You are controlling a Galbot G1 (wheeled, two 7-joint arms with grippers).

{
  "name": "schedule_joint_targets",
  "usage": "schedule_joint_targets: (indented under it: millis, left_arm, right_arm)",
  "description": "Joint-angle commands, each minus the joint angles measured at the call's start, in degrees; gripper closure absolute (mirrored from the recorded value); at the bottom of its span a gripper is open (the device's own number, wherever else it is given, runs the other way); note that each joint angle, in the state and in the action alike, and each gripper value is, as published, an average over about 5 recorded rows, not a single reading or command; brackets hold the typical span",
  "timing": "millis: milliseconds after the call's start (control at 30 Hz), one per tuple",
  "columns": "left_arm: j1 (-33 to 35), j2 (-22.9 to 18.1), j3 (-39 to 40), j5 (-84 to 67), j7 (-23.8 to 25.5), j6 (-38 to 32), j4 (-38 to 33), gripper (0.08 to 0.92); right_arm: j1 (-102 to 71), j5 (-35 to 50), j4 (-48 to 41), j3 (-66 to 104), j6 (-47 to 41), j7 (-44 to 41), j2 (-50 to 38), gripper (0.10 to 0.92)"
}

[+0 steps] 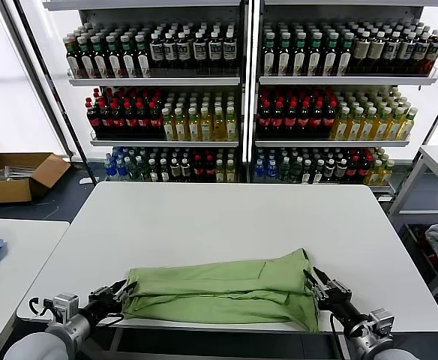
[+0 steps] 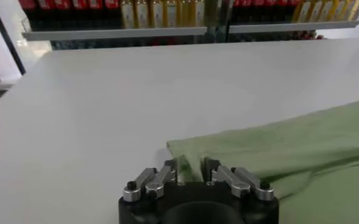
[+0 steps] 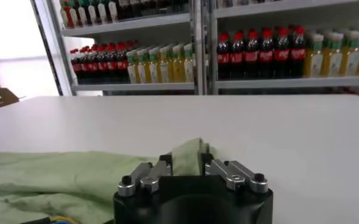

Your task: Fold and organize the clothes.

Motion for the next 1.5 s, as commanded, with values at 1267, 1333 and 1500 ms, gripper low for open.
schedule_joint_targets:
  millis: [1267, 1333, 1500]
  left_arm:
    - [0.0, -14.2, 5.4, 5.8, -14.3, -4.0, 1.6, 0.698]
    - [-1.1, -12.4, 4.1, 6.4, -13.0, -5.4, 2.2, 0.759]
    - [-4.2, -6.9, -1.8, 6.5, -11.0, -7.0, 3.3, 0.884]
  right_arm:
    - [-4.7, 2.5, -1.3, 9.7, 10.7, -2.0, 1.6, 0.203]
    - [-4.6, 2.5, -1.1, 9.7, 10.7, -1.9, 1.6, 0.203]
    - [-4.3, 2.5, -1.1, 9.7, 10.5, -1.7, 1.8, 0.203]
